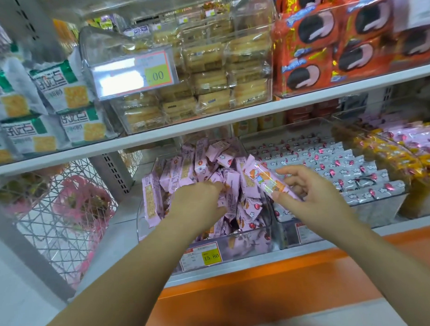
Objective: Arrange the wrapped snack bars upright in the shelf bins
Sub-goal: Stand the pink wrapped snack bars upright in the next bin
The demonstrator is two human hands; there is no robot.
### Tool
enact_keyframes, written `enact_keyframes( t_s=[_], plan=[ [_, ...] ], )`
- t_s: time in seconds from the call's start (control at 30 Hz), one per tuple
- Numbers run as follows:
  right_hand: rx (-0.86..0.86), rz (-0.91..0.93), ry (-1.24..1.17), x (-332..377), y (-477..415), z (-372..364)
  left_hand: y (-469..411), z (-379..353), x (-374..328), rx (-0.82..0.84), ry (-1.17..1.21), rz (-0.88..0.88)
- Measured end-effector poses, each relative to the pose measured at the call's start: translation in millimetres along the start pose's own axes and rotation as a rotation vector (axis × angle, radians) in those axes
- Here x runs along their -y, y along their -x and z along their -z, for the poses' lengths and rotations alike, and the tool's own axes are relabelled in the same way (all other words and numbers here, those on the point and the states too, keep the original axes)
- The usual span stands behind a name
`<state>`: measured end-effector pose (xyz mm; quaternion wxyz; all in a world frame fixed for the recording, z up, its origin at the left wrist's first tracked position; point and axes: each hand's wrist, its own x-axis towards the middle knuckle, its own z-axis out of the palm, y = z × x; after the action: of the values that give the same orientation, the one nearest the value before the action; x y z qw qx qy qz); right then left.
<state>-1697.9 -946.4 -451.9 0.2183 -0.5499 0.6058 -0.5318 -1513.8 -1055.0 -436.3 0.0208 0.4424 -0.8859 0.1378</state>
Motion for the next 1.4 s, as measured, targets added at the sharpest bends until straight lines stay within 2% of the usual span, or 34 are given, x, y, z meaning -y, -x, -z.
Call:
enact_keyframes(
  t_s=[0.23,0.43,0.53,0.67,0.7,0.8,0.87,1.0,1.1,1.17,1.27,1.33,1.4],
  plan=[
    [0.007,0.002,-0.042,0.8,-2.9,-7.7,4.7,-9.2,-4.3,0.020,0.039,0.031],
    [0.002,0.007,-0.046,2.2,-1.5,-10.1,12.8,-4.0,-6.0,0.052,0.380,0.004],
    [-0.017,0.017,-0.035,2.4,-1.1,-8.0,29.2,13.0,6.1,-0.058,0.665,0.062],
    [-0.037,0.014,-0.020,-0.3,-1.9,-6.0,65.2,29.5,25.8,-0.401,1.133,0.056],
    [-0.039,0.012,-0.026,-0.8,-2.0,-5.9,71.8,28.8,30.8,-0.491,1.171,0.041],
    [-0.047,0.013,-0.036,-0.8,-2.6,-7.4,74.6,19.4,45.3,-0.696,0.923,0.021],
    [-0.041,0.015,-0.031,-0.7,-2.8,-10.7,64.6,8.8,53.5,-0.768,0.715,0.089],
    [-0.028,0.022,-0.019,-3.1,-2.8,-16.9,37.2,-4.2,65.4,-0.834,0.597,0.260],
    [-0.023,0.027,-0.017,-3.4,-4.1,-18.6,19.9,-5.1,70.1,-0.745,0.603,0.370],
    [-0.019,0.025,-0.021,-3.5,-4.8,-19.1,12.5,-6.2,72.1,-0.597,0.586,0.410],
    [-0.019,0.024,-0.024,-3.9,-5.7,-18.5,10.7,-10.5,76.2,-0.380,0.571,0.379],
    [-0.024,0.024,-0.025,-3.2,-5.9,-17.2,15.2,-9.9,76.6,-0.376,0.556,0.354],
    [-0.033,0.021,-0.033,-2.6,-6.3,-15.6,24.4,-5.1,70.7,-0.488,0.521,0.291]
  ],
)
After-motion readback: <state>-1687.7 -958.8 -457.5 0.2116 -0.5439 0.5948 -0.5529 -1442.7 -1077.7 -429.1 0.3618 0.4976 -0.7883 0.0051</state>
